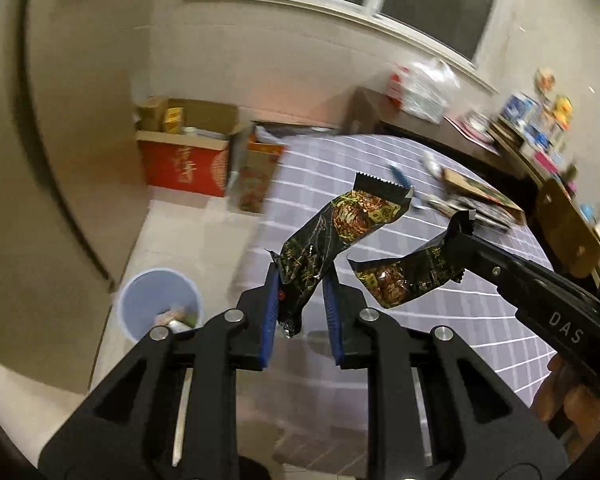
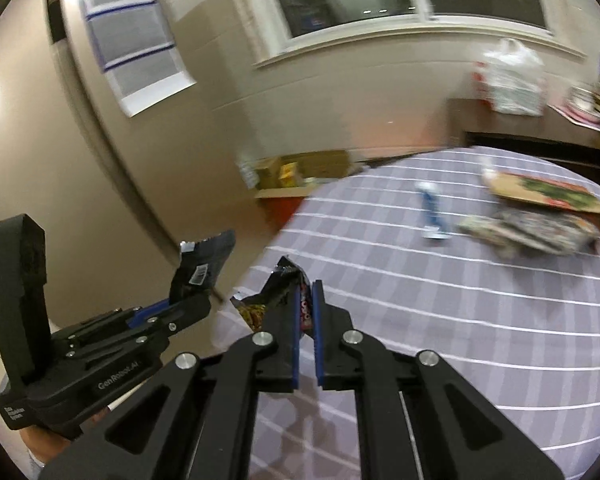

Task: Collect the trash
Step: 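Carry both dark snack packets to the blue bin and open both grippers, then move both tools back over the table toward the newspaper and cardboard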

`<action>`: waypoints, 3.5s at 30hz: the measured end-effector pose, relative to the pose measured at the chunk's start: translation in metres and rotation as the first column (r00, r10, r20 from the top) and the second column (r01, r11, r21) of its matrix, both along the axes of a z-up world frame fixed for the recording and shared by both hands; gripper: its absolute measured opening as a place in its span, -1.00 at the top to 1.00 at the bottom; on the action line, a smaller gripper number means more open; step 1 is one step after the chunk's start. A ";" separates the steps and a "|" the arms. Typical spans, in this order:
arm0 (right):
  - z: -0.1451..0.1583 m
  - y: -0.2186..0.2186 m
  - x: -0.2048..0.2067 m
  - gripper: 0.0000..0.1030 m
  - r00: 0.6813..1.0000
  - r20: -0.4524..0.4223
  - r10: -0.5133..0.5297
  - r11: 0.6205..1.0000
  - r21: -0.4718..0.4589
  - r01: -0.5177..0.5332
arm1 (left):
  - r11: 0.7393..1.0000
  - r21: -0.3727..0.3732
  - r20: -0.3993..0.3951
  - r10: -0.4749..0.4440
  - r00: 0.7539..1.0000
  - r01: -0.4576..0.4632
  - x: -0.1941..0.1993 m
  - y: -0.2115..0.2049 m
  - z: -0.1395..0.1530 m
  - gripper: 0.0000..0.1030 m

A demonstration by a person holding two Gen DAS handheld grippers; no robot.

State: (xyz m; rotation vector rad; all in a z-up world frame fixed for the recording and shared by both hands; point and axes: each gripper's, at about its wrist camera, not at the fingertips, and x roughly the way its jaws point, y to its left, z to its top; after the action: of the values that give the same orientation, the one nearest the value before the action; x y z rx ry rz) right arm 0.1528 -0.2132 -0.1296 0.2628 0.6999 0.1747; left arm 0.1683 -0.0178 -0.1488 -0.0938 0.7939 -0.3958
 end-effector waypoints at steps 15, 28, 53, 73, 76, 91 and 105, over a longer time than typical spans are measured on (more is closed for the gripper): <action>-0.030 0.202 0.104 0.79 0.977 0.010 0.213 0.974 -0.084 -0.211 | 0.930 0.066 -0.034 0.363 0.931 -0.360 0.051 0.195 -0.036 0.59; -0.081 0.231 0.137 0.03 0.974 -0.052 0.218 0.968 -0.115 -0.223 | 0.935 0.098 -0.116 0.350 0.930 -0.340 0.085 0.202 -0.084 0.58; -0.071 0.176 0.120 -0.29 0.994 0.032 0.102 0.993 -0.058 -0.100 | 0.934 0.091 -0.141 0.354 0.924 -0.344 0.142 0.165 -0.083 -0.30; -0.033 0.151 0.081 -0.32 0.994 0.075 0.081 0.996 -0.033 -0.079 | 0.923 0.118 0.024 0.367 0.930 -0.367 0.067 0.151 -0.017 -0.63; -0.018 0.144 0.065 -0.32 0.993 0.096 0.074 0.997 -0.032 -0.071 | 0.922 0.118 0.052 0.365 0.930 -0.368 0.051 0.148 -0.003 -0.64; 0.022 0.051 -0.016 -0.39 0.987 0.152 -0.048 0.999 0.021 0.045 | 0.961 0.107 0.098 0.244 0.965 -0.254 -0.007 0.061 0.036 -0.66; -0.010 -0.168 -0.054 -0.47 0.914 0.023 -0.404 0.914 0.055 0.402 | 0.971 0.238 0.086 -0.059 0.995 0.037 -0.001 -0.137 0.017 -0.66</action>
State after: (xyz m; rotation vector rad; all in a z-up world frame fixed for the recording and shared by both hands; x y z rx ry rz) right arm 0.0988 -0.3812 -0.1391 0.4451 0.5942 -0.1995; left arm 0.1675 -0.1552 -0.1315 0.1659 0.7474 -0.3465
